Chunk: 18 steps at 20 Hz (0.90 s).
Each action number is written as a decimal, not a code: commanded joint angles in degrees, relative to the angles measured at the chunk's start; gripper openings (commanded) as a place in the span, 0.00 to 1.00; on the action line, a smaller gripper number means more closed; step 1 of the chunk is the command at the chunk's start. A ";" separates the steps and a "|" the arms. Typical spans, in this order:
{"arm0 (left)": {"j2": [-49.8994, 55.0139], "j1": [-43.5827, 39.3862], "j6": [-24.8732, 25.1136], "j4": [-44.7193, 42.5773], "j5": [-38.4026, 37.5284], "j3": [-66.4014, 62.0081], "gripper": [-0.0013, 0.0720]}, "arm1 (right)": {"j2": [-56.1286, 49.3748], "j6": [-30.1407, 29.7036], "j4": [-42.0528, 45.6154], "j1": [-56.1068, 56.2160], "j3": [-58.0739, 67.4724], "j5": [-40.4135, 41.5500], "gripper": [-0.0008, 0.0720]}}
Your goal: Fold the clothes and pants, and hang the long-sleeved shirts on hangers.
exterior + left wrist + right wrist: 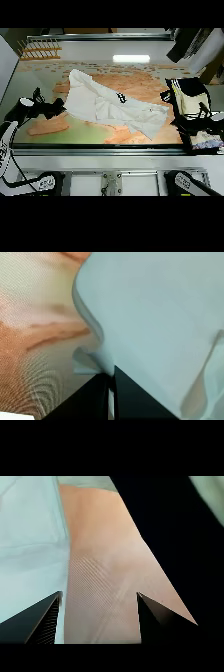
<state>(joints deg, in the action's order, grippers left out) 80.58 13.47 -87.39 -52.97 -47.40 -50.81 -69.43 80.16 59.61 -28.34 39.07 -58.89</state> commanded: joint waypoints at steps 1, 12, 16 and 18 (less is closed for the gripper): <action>-0.02 0.20 0.68 0.07 -0.61 0.22 0.03 | -8.24 -7.56 -11.06 2.64 -0.94 4.79 0.71; -0.02 0.20 0.68 0.09 -0.59 0.22 0.03 | -12.22 -11.72 -16.79 12.41 1.14 11.56 0.32; -0.04 0.37 0.70 -0.11 -0.92 -0.24 0.03 | -11.65 -12.28 -15.87 12.33 3.58 10.82 0.03; -0.94 1.60 0.68 -0.39 -2.95 -3.28 0.03 | -9.42 -12.28 -13.62 12.24 7.56 7.41 0.03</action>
<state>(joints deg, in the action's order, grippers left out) 80.42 14.13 -86.70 -52.97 -48.86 -51.75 -80.75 68.29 45.56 -16.16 42.94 -47.81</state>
